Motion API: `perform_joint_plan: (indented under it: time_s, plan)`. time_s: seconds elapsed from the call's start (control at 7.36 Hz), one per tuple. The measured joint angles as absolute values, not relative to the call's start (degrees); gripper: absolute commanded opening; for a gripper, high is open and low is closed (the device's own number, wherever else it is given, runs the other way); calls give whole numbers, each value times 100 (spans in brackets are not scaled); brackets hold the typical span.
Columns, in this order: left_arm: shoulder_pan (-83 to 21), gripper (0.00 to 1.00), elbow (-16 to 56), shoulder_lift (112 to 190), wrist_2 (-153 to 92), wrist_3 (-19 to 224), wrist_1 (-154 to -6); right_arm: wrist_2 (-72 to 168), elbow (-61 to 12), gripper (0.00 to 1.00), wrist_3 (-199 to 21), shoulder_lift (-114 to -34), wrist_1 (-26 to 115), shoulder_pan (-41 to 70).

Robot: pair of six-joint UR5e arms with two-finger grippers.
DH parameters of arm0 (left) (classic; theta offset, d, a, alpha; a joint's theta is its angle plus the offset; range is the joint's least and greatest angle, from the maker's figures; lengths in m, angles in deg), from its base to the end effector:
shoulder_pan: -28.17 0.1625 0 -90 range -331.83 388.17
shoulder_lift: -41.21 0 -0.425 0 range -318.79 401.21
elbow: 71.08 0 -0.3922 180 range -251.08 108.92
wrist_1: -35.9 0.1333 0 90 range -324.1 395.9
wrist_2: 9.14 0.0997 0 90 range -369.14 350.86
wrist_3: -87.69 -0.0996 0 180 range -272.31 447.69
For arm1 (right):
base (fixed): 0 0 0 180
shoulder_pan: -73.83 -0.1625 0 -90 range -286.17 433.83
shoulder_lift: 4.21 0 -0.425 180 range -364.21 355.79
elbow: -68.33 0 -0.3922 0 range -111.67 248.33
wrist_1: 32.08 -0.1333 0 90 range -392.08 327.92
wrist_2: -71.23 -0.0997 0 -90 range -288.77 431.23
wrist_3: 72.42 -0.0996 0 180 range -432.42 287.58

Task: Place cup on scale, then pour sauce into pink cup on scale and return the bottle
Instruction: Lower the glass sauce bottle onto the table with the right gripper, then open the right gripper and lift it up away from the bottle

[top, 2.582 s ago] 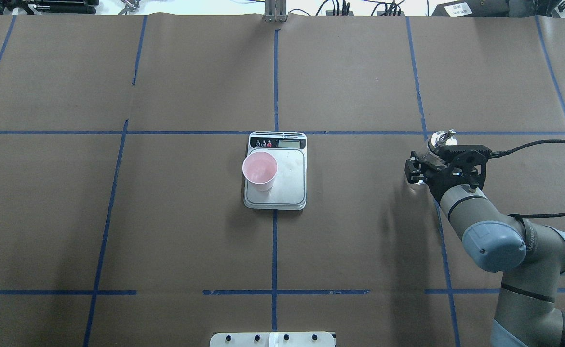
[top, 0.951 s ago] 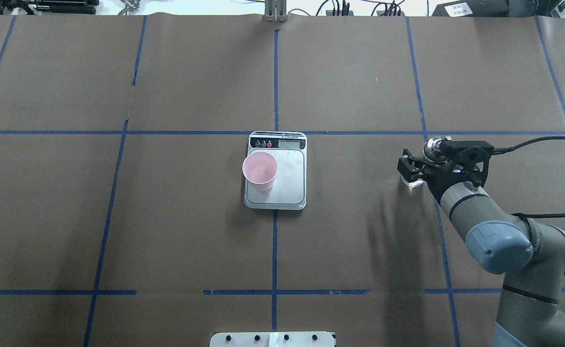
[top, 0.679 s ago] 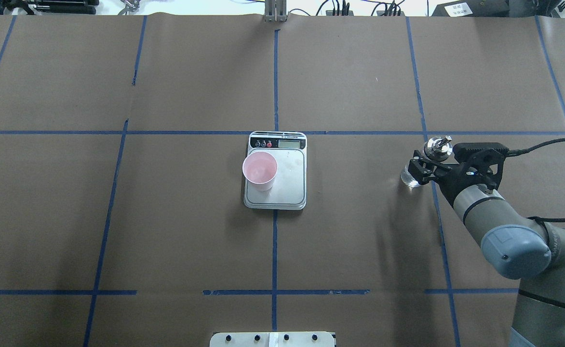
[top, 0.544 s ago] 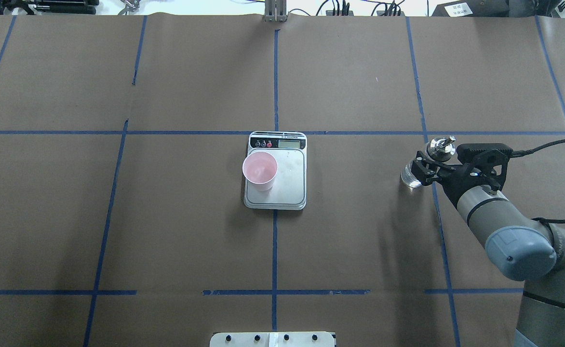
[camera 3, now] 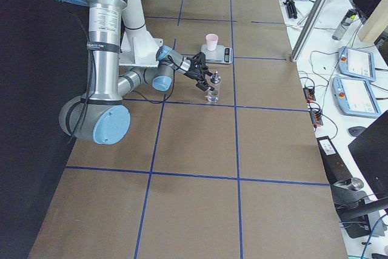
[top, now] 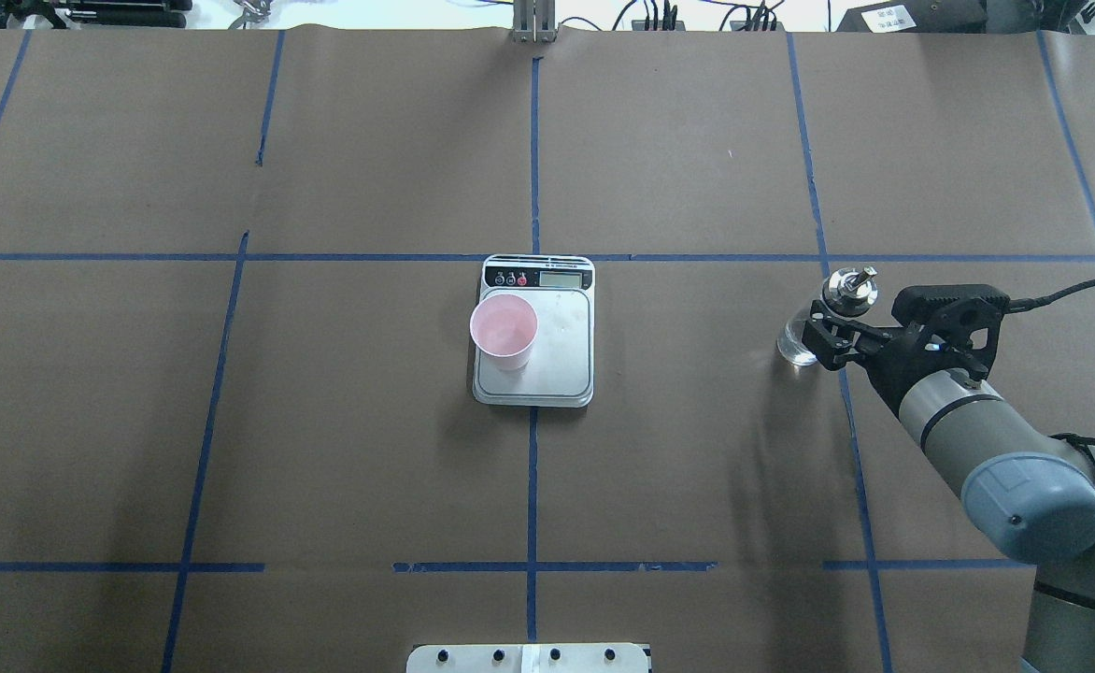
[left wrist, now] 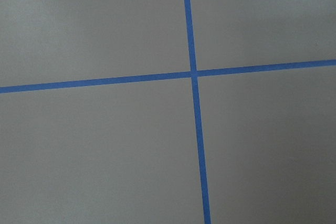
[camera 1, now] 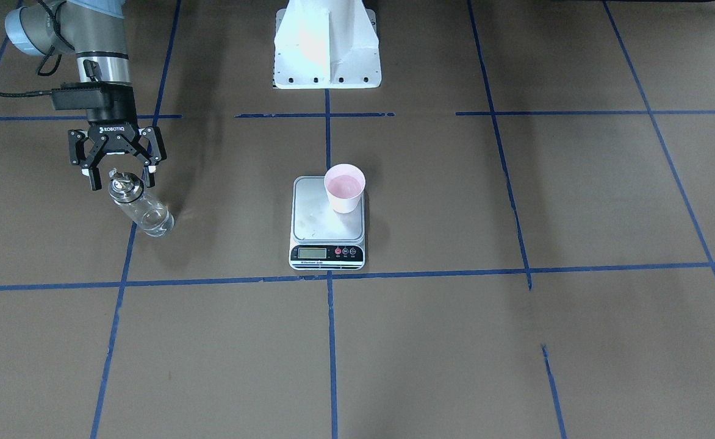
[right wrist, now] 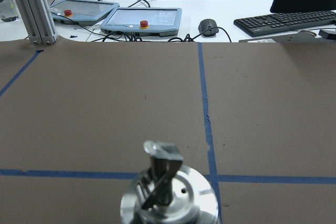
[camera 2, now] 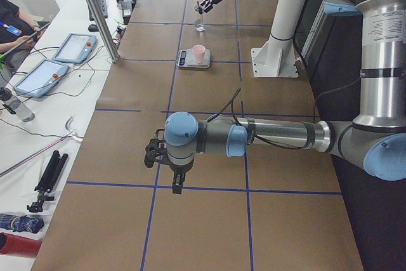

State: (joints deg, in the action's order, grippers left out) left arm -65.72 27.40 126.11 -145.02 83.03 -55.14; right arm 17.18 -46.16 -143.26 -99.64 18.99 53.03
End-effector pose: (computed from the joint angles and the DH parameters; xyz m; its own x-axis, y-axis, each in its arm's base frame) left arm -0.0928 -0.4532 0.6241 0.7015 0.0888 -0.7071 0.0107 0.9908 0.1350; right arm -0.3542 -0.3397 0.4157 0.7152 -0.0126 0.6988 -0.5485 0.6096 0.5723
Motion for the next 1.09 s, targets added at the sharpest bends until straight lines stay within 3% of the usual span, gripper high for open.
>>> perform_joint_plan:
  time_s: [1.09]
  plan:
    - [-6570,100,2744,12615,-14502,8303,-5538,1838,-5096,100,-14270,-10154,1884,5377]
